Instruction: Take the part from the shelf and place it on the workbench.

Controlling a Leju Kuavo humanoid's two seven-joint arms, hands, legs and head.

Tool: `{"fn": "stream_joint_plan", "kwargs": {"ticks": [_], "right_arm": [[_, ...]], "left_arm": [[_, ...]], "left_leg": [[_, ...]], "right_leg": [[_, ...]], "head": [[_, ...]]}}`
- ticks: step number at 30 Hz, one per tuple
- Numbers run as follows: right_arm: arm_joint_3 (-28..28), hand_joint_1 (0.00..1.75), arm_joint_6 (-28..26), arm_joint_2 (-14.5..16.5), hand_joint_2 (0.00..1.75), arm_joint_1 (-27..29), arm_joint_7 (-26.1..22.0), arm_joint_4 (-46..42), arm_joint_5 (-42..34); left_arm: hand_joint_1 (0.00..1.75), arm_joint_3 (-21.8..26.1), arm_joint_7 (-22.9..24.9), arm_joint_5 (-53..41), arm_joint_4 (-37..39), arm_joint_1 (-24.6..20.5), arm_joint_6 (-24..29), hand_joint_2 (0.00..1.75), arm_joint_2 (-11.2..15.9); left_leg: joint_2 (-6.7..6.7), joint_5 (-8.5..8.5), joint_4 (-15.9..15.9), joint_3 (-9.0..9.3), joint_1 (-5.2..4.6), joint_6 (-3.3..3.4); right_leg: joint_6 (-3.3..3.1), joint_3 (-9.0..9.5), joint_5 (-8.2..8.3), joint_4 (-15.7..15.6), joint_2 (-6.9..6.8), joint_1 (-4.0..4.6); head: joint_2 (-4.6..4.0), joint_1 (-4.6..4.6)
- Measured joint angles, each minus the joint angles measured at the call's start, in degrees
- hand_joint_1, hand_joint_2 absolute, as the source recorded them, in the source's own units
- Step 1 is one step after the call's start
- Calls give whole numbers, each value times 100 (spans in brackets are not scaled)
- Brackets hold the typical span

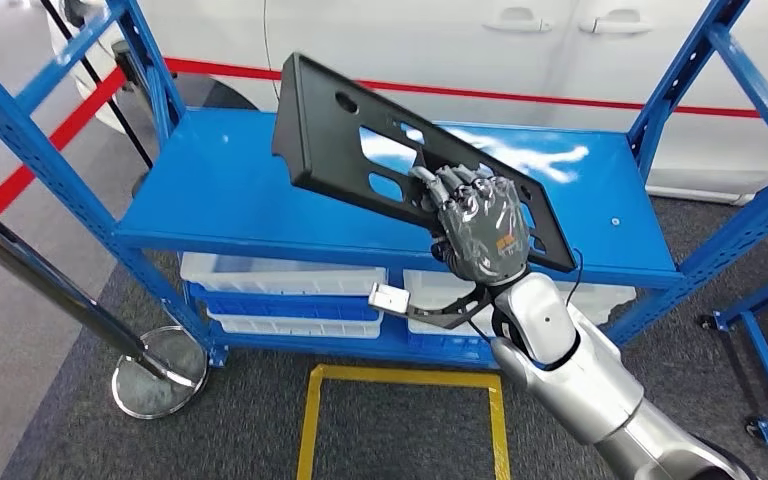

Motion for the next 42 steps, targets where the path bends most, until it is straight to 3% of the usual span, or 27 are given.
{"fn": "stream_joint_plan", "kwargs": {"ticks": [3, 5, 7, 9, 10, 11, 13, 14, 16, 18, 19, 20, 21, 23, 25, 26, 28, 30, 31, 33, 34, 35, 36, 37, 40, 41, 42], "right_arm": [[34, 175, 0, -39, 175, -18, 14, -5, -1], [132, 175, 31, -156, 175, -87, 61, -21, -46], [225, 175, 83, -261, 175, -151, 114, -33, -110], [249, 175, 113, -316, 175, -179, 145, -37, -138], [251, 175, 120, -342, 175, -192, 157, -40, -144], [253, 175, 123, -365, 175, -204, 165, -43, -148], [264, 175, 130, -384, 175, -221, 177, -44, -150], [272, 175, 138, -385, 175, -230, 183, -45, -150], [287, 175, 158, -386, 175, -239, 201, -45, -148], [298, 175, 175, -394, 175, -239, 221, -44, -146], [303, 175, 179, -398, 175, -237, 227, -44, -146], [308, 175, 182, -399, 175, -236, 231, -44, -146], [314, 175, 182, -399, 175, -236, 232, -44, -146], [321, 175, 181, -399, 175, -238, 232, -45, -146], [323, 175, 180, -405, 175, -240, 235, -54, -146], [324, 175, 180, -409, 175, -242, 237, -59, -146], [329, 175, 183, -412, 175, -242, 238, -67, -146], [336, 175, 185, -428, 175, -238, 240, -75, -146], [338, 175, 185, -450, 175, -234, 242, -77, -146], [339, 175, 191, -513, 175, -215, 256, -79, -161], [339, 175, 197, -545, 175, -202, 265, -79, -176], [339, 175, 205, -571, 175, -186, 275, -79, -195], [339, 175, 211, -589, 175, -172, 281, -79, -210], [339, 175, 215, -607, 175, -160, 283, -82, -220], [336, 175, 209, -696, 175, -130, 293, -134, -228], [334, 175, 207, -727, 175, -117, 299, -157, -227], [333, 175, 206, -756, 175, -102, 312, -175, -222]], "left_arm": [[0, 1, 6, 5, 0, -2, 0, 175, -2], [0, 2, 14, 12, 0, -5, -9, 175, -4], [0, 2, 16, 17, 0, -7, -17, 175, -5], [0, 2, 20, 22, 1, -20, -15, 175, -23], [0, 2, 26, 25, 2, -28, -13, 175, -34], [0, 2, 32, 27, 2, -34, -9, 175, -44], [0, 2, 51, 31, 2, -32, -2, 175, -45], [0, 2, 61, 33, 2, -31, 1, 175, -44], [0, 2, 82, 35, 2, -28, 7, 175, -41], [0, 2, 92, 38, 2, -26, 8, 175, -37], [0, 2, 92, 38, 2, -24, 9, 175, -33], [0, 2, 92, 38, 2, -23, 10, 175, -29], [0, 3, 92, 38, 2, -23, 10, 175, -25], [0, 4, 92, 37, 2, -26, 14, 175, -17], [0, 4, 93, 38, 2, -31, 17, 175, -14], [0, 4, 93, 38, 2, -31, 17, 175, -13], [0, 4, 93, 39, 2, -21, 11, 175, -14], [0, 4, 93, 35, 2, -21, -5, 175, -18], [0, 4, 96, 29, 2, -24, -13, 175, -21], [0, 4, 112, 6, 2, -33, -20, 175, -26], [0, 4, 125, -6, 2, -33, -21, 175, -27], [0, 4, 140, -16, 2, -32, -23, 175, -29], [0, 4, 156, -22, 2, -30, -26, 175, -31], [0, 4, 172, -26, 2, -29, -27, 175, -36], [0, 3, 213, -36, 3, -45, -21, 175, -78], [0, 3, 224, -43, 4, -49, -19, 175, -89], [0, 2, 237, -56, 4, -49, -18, 175, -95]], "left_leg": [[14, 76, -45, -23, 22, 66], [12, 305, -79, -242, 31, 167], [-50, 542, -64, -546, 3, 192], [-123, 673, -53, -683, -8, 150], [-156, 725, -58, -708, -4, 121], [-192, 778, -67, -726, 7, 88], [-279, 873, -102, -757, 21, 17], [-276, 831, -76, -801, 17, -10], [-171, 457, 251, -951, 20, -68], [-55, -62, 963, -1149, 55, -143], [-32, -183, 1284, -1202, 75, -180], [-16, -189, 1481, -1186, 94, -216], [5, -81, 1460, -1065, 111, -245], [154, 119, 837, -536, 135, -285], [315, 89, 159, -86, 93, -236], [345, 38, -1, -16, 67, -187], [259, 103, -53, -76, 40, -57], [173, 227, -108, -151, 50, 63], [132, 303, -131, -202, 59, 116], [26, 437, -128, -350, 43, 173], [-39, 496, -120, -431, 27, 183], [-112, 555, -109, -513, 8, 188], [-183, 610, -95, -592, -9, 189], [-258, 666, -83, -664, -23, 186], [-459, 843, -79, -819, -34, 148], [-516, 900, -94, -839, -22, 120], [-579, 962, -124, -852, -13, 82]], "right_leg": [[45, -23, -33, 23, 12, -6], [101, -162, -577, 729, 38, -9], [75, 72, -900, 1047, 107, 8], [-17, 660, -776, 306, 292, 31], [-46, 830, -777, 33, 363, 47], [-60, 898, -799, -105, 393, 63], [-91, 878, -710, -171, 292, 62], [-129, 851, -653, -208, 226, 43], [-212, 756, -512, -270, 77, -3], [-241, 616, -405, -263, -54, 0], [-231, 540, -359, -247, -119, -2], [-217, 458, -315, -222, -188, -6], [-196, 378, -279, -188, -253, -14], [-144, 232, -228, -94, -374, -27], [-75, 142, -186, -14, -479, -22], [-34, 125, -157, -1, -527, -13], [56, 124, -90, -26, -617, -14], [126, 72, -253, 70, -466, -43], [143, 7, -479, 264, -308, -50], [138, -169, -1043, 938, -26, -36], [126, -234, -1226, 1269, 29, -17], [102, -228, -1285, 1458, 51, 3], [69, -133, -1235, 1455, 63, 24], [20, 79, -1099, 1219, 98, 49], [-142, 828, -860, 94, 439, 107], [-164, 924, -859, -92, 515, 121], [-168, 937, -837, -146, 508, 133]], "head": [[0, 1], [0, 4], [0, 5], [0, 0], [0, 3], [0, 5], [0, 15], [0, 11], [0, 1], [0, -7], [0, -8], [0, -7], [0, -8], [0, -9], [0, -5], [0, -3], [0, 2], [0, 3], [0, 3], [0, 5], [0, 5], [0, 5], [0, 4], [0, 4], [0, 4], [0, 8], [0, 15]]}}
